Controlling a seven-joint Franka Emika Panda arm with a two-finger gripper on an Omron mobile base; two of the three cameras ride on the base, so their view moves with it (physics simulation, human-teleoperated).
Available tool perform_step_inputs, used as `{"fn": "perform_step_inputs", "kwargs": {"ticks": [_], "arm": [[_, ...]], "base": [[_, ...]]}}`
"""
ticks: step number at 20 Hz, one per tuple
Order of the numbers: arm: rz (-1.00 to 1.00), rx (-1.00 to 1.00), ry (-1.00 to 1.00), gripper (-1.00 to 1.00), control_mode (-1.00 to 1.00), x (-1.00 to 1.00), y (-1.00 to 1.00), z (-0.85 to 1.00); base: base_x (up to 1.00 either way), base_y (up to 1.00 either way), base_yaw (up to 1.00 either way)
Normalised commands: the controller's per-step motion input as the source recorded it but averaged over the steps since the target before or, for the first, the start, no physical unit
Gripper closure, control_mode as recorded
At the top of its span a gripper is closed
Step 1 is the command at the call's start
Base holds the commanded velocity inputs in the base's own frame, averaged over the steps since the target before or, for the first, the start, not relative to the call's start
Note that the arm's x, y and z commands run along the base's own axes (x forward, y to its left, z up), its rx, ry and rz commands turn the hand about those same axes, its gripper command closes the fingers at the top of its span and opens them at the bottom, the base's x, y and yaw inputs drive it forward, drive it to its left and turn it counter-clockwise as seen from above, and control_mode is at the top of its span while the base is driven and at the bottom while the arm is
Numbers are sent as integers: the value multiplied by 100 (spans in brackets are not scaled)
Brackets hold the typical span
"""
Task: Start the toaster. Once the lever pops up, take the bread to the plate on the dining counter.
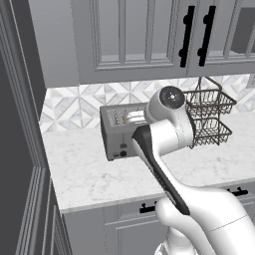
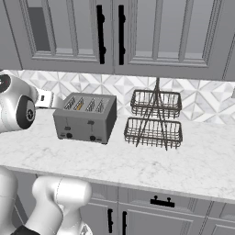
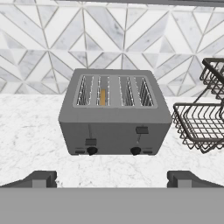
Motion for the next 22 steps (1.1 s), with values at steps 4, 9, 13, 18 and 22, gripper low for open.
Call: {"fn": "perform_step_inputs", "kwargs": {"ticks": [4, 9, 13, 18, 22], "arm": [[0, 0, 0, -100, -100, 0, 0, 0], [0, 0, 0, -100, -100, 0, 0, 0], [0, 0, 0, -100, -100, 0, 0, 0], [0, 0, 0, -100, -100, 0, 0, 0], [0, 0, 0, -100, -100, 0, 0, 0]], "base": [[0, 0, 0], [0, 0, 0], [0, 0, 0], [0, 0, 0], [0, 0, 0]]}}
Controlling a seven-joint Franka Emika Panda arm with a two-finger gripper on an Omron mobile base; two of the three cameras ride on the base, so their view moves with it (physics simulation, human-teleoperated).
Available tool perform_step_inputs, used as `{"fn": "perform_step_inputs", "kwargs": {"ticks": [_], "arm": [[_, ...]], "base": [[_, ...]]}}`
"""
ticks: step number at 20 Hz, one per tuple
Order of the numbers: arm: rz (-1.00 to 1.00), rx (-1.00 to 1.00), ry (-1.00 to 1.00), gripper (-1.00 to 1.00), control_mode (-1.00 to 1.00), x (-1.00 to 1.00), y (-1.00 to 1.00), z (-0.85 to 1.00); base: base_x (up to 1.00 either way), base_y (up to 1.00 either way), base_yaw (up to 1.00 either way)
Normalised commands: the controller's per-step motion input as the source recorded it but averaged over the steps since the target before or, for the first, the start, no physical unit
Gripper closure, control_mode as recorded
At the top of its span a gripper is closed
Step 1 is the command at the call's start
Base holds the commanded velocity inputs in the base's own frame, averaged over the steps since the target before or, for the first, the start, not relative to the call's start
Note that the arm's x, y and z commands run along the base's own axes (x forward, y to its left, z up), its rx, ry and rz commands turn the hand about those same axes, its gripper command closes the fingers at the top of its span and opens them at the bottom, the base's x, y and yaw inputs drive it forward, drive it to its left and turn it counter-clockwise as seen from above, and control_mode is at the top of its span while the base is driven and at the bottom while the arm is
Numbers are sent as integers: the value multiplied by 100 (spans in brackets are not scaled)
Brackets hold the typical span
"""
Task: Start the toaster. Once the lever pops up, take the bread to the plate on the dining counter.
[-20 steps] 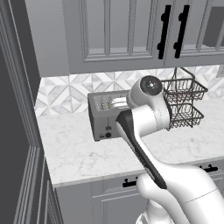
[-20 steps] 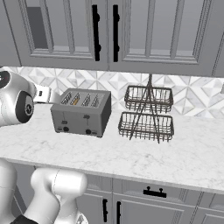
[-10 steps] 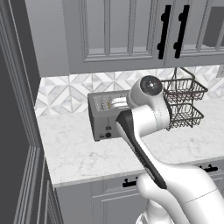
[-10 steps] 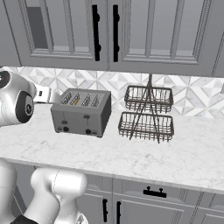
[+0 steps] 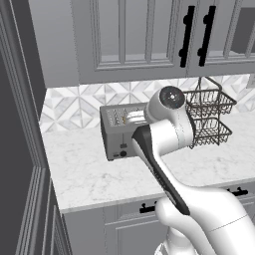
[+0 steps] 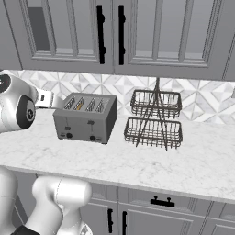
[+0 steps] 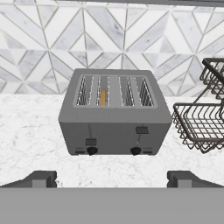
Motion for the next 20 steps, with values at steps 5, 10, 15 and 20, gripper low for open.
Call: {"fn": "perform_step_inputs", "kwargs": {"ticks": [5, 10, 15, 20], "arm": [[0, 0, 0, -100, -100, 0, 0, 0], [0, 0, 0, -100, -100, 0, 0, 0], [0, 0, 0, -100, -100, 0, 0, 0], [0, 0, 0, -100, -100, 0, 0, 0]], "base": [[0, 0, 0], [0, 0, 0], [0, 0, 0], [0, 0, 0]]}}
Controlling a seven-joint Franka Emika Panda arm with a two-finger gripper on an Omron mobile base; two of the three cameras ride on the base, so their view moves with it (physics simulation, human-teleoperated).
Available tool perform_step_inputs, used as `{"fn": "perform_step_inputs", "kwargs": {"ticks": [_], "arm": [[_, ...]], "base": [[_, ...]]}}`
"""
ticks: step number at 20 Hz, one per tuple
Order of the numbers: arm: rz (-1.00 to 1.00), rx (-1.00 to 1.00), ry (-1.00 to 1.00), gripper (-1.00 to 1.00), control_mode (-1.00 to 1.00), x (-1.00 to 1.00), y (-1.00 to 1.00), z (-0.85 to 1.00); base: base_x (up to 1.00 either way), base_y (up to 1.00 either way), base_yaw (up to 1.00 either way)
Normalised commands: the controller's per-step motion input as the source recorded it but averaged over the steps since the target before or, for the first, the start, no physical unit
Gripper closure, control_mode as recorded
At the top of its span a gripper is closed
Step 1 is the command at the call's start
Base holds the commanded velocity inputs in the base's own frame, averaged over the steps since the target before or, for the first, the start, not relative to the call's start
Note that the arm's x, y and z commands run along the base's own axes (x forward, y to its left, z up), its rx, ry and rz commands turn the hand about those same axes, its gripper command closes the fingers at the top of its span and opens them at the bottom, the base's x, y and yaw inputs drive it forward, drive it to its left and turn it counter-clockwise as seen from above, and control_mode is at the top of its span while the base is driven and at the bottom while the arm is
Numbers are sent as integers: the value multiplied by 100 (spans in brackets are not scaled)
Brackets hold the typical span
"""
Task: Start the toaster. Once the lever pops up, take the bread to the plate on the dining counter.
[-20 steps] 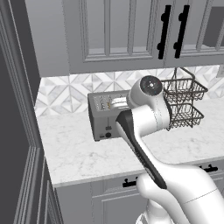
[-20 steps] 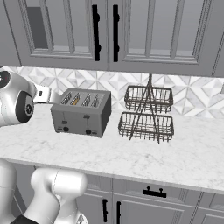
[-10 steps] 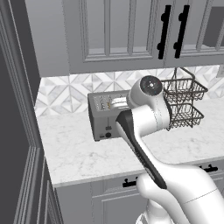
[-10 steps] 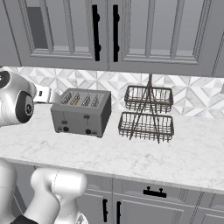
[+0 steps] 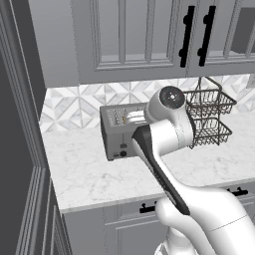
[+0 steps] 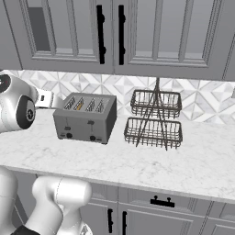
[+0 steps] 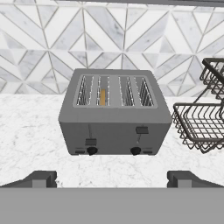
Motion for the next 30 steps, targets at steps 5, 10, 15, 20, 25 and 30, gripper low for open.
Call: {"fn": "perform_step_inputs", "kwargs": {"ticks": [5, 10, 15, 20, 25, 30], "arm": [[0, 0, 0, -100, -100, 0, 0, 0], [0, 0, 0, -100, -100, 0, 0, 0], [0, 0, 0, -100, -100, 0, 0, 0], [0, 0, 0, -100, -100, 0, 0, 0], [0, 0, 0, -100, -100, 0, 0, 0], [0, 0, 0, -100, -100, 0, 0, 0]], "base": [[0, 0, 0], [0, 0, 0], [0, 0, 0], [0, 0, 0], [0, 0, 0], [0, 0, 0]]}}
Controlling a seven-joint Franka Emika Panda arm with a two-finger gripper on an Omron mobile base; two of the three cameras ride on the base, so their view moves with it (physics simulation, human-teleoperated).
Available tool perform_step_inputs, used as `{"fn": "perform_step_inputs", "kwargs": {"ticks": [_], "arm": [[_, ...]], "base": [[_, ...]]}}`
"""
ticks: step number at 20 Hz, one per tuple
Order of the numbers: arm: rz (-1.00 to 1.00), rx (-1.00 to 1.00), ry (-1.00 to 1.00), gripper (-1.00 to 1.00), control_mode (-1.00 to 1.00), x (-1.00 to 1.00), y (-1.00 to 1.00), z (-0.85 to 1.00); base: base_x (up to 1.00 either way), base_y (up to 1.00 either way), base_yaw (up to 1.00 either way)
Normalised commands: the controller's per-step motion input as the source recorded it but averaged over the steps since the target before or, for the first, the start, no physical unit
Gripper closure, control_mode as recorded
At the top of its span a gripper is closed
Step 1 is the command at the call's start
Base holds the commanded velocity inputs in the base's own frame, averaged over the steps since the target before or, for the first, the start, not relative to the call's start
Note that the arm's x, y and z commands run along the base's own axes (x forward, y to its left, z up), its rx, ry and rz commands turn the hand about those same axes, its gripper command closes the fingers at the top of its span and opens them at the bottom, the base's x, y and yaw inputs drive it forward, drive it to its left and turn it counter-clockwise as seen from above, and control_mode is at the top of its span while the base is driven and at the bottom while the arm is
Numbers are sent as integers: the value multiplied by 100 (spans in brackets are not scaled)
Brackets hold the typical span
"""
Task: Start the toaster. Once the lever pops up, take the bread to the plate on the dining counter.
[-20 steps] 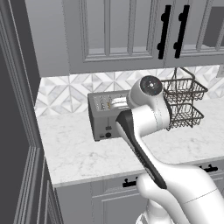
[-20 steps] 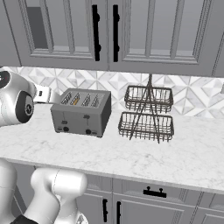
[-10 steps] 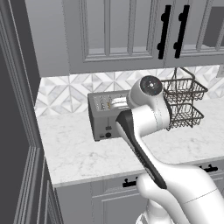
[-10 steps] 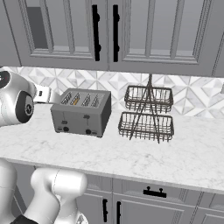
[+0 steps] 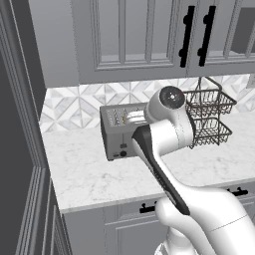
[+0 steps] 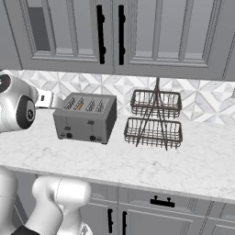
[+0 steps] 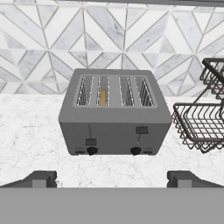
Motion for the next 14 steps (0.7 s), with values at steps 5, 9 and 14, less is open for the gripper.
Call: {"fn": "perform_step_inputs", "kwargs": {"ticks": [5, 9, 14], "arm": [[0, 0, 0, -100, -100, 0, 0, 0], [0, 0, 0, -100, -100, 0, 0, 0], [0, 0, 0, -100, -100, 0, 0, 0]], "base": [[0, 0, 0], [0, 0, 0], [0, 0, 0]]}}
